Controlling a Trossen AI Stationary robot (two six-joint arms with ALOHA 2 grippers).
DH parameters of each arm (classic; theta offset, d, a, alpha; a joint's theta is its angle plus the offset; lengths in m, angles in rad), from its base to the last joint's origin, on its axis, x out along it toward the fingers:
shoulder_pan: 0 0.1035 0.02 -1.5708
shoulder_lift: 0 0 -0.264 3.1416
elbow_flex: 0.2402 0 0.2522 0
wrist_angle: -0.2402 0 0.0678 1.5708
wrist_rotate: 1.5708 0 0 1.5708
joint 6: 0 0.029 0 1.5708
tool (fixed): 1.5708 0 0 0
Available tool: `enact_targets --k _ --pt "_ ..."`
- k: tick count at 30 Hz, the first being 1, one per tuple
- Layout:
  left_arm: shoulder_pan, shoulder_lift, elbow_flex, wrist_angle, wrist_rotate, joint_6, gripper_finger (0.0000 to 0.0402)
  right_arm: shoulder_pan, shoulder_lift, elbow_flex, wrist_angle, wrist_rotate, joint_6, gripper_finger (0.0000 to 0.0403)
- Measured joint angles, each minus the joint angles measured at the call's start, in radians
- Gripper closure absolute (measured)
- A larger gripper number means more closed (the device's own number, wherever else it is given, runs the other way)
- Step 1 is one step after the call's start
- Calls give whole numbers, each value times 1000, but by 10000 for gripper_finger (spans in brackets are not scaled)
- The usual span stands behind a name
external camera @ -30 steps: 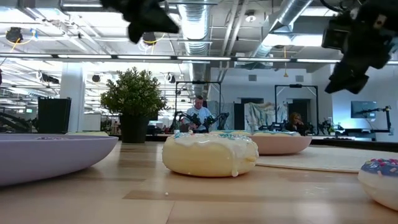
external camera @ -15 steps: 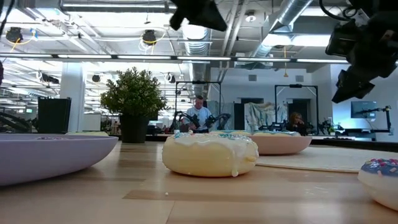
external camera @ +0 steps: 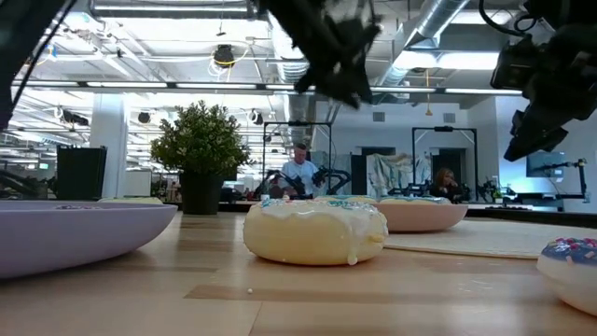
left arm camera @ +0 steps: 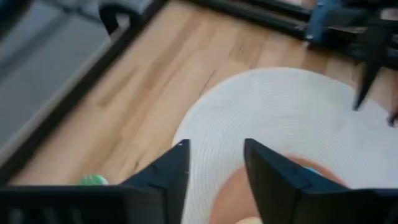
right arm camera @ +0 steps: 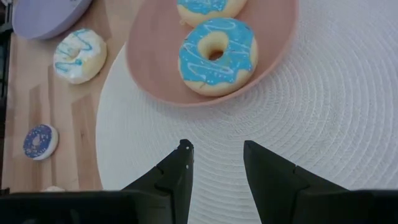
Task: Pick & Place donuts
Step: Put the small green donut on the purple plate
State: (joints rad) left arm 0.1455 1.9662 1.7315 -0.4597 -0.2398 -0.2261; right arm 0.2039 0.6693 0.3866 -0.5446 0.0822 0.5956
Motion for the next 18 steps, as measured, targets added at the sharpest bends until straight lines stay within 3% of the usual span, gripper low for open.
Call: enact_targets --k 5,10,18 --pt "106 80 31 -65 122 -75 173 -4 0 0 1 30 7 272" --pt "164 117 35 -71 127 -75 114 -3 0 0 2 72 7 272" --pt "247 118 26 -56 58 -71 86 -3 0 0 6 90 35 272"
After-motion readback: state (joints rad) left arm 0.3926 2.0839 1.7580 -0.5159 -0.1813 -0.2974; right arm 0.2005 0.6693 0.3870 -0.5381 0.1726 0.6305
